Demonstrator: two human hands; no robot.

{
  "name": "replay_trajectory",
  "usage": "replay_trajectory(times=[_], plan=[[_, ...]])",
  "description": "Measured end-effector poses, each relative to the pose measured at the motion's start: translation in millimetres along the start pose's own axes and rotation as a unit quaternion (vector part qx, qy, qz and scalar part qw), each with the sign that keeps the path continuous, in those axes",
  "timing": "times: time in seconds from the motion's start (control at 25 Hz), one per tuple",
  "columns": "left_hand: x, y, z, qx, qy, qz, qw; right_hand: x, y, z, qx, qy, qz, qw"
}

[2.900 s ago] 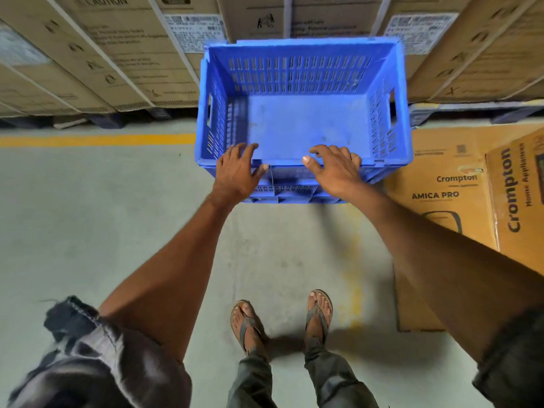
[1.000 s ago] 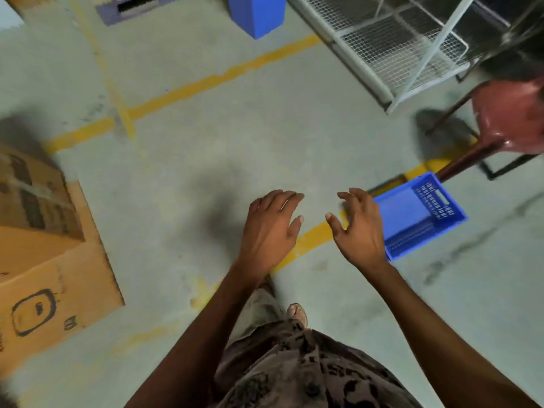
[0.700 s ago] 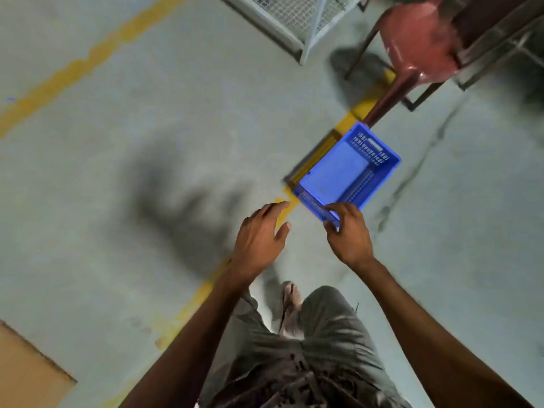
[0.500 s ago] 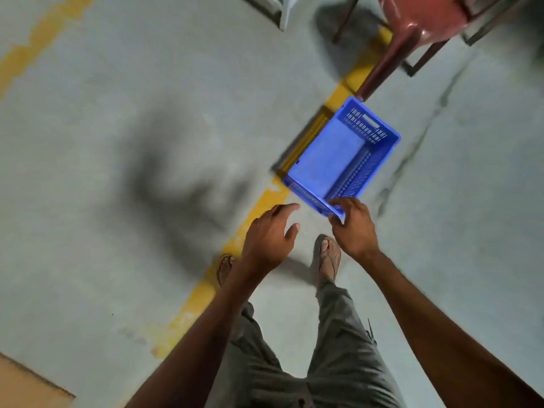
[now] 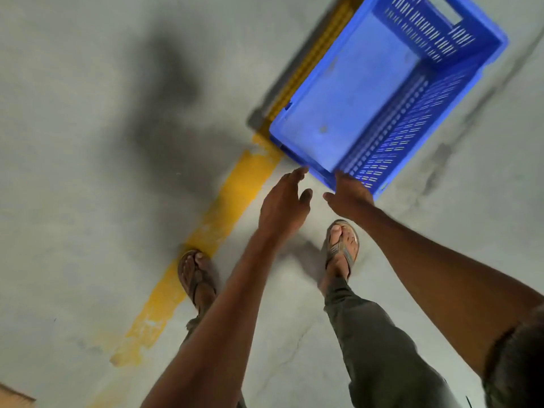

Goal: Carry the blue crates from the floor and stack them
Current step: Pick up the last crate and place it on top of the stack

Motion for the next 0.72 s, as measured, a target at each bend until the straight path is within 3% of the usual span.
replay_trajectory(times=[0.12,0.28,0.52,0.6,0.72], plan=[[41,-14,-24,0.028,-0.028,-0.026,0.999,25,4,-36,-0.002,0.072,0.031,0.997],[43,-1,-30,0.028,-0.022,-0.04,0.999,-16,7,-19,-0.077,0.115,0.08,0.987],[-8,129,16,0.072,-0.045,0.033,0.996,-202,-18,71,-0.102,0.108,-0.141,0.979],[-37,178,45,0.071,0.038,-0.021,0.997,-254,-28,106,-0.099,0.073,-0.261,0.958],[-93,233,104,0.061,0.253,-0.084,0.962,-301,-56,181,-0.131,0.009,-0.361,0.923]])
Point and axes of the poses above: each hand's wrist, its own z-axis away from the middle knuckle, its own x-axis out of the palm, y = z × x, the point moved 4 cm from there along -z, towards the middle knuckle, and after that the axes turned 8 degrees about x, right-handed, at the moved point
